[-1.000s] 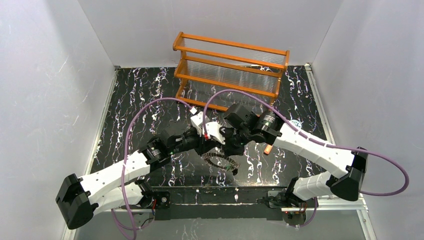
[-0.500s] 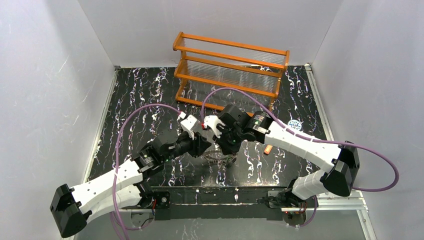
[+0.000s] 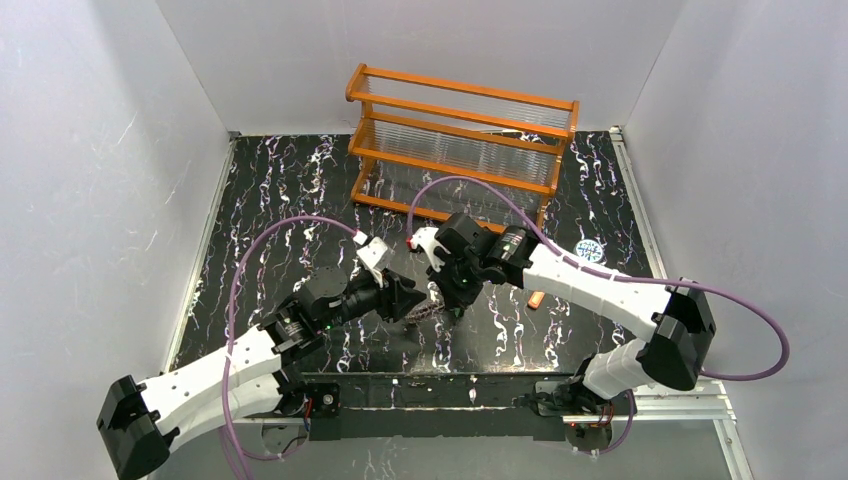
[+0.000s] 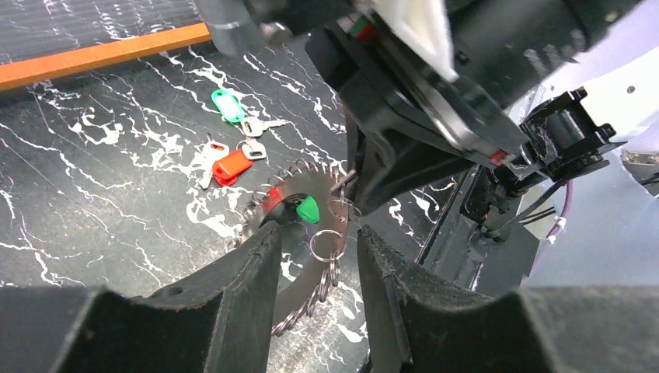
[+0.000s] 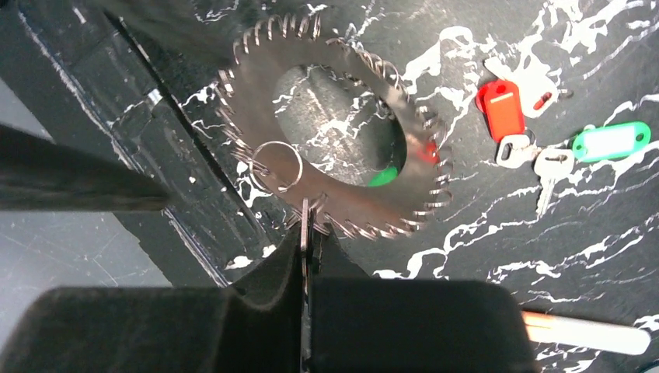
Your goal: Remove the keys from the keyring
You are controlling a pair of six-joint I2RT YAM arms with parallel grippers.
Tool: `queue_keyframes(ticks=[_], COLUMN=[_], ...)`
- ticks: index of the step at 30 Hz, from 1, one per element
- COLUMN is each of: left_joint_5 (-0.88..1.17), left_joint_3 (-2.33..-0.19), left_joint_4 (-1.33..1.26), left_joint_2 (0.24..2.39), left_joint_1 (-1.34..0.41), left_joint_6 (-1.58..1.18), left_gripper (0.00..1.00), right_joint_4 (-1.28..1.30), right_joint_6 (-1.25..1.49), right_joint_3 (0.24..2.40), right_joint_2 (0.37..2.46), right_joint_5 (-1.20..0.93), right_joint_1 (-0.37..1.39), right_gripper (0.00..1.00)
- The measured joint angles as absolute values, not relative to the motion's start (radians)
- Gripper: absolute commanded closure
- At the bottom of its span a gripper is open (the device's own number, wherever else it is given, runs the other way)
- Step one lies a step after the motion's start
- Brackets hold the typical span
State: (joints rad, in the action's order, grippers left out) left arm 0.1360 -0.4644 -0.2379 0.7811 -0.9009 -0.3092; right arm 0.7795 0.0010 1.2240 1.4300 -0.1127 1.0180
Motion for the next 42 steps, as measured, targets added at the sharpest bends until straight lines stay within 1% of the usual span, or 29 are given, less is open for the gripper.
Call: queue_keyframes(ticks=[5,9,13,16,21,26,29,34,42], left_joint_5=[0.143,0.179,0.217,0.248,0.275,0.349,0.424,0.548,0.665], left_joint_3=[-0.478,-0.519,-0.546,-0.553,-0.553,-0.553,-0.552,-0.532,-0.479], left_joint_4=[-0.199,-0.150,-0.148,-0.139,-0.123,-0.172,-0.217,-0.336,-0.519], left_joint_2=[0.762,0.763,0.776,0.796,0.795,0.807,0.838,0.870,0.928], left_joint_1=[-0.901,-0.901,-0.901,-0.901,-0.901,-0.885,-0.834,-0.734,-0.709], left_joint_6=[-0.244,-0.139,-0.038,0.062,0.181,0.199,0.158,0.059,-0.083], left_gripper=[0.58,0.56,0.54,0.52,0.47,0.47,0.47,0.46,0.48], right_joint_4=[0.775,0.787,0.783,0.781,0.786,0.792,0.794,0.778,0.725], right_joint_6=[0.098,0.230,0.343,0.362,0.253,0.080,-0.016,-0.150,-0.320], right_joint_3=[1.216,1.242,1.262,1.263,1.263,1.262,1.262,1.243,1.180], right_joint_2=[1.431,1.455,1.480,1.480,1.480,1.478,1.467,1.413,1.351], right_joint_5=[-0.099,-0.113,-0.151,-0.201,-0.231,-0.257,-0.254,-0.250,-0.315], right_joint_1=[0.968,0.931,0.916,0.912,0.912,0.912,0.912,0.912,0.912], right_gripper=[0.99,0.99,0.99,0.99,0.98,0.98,0.96,0.95,0.96])
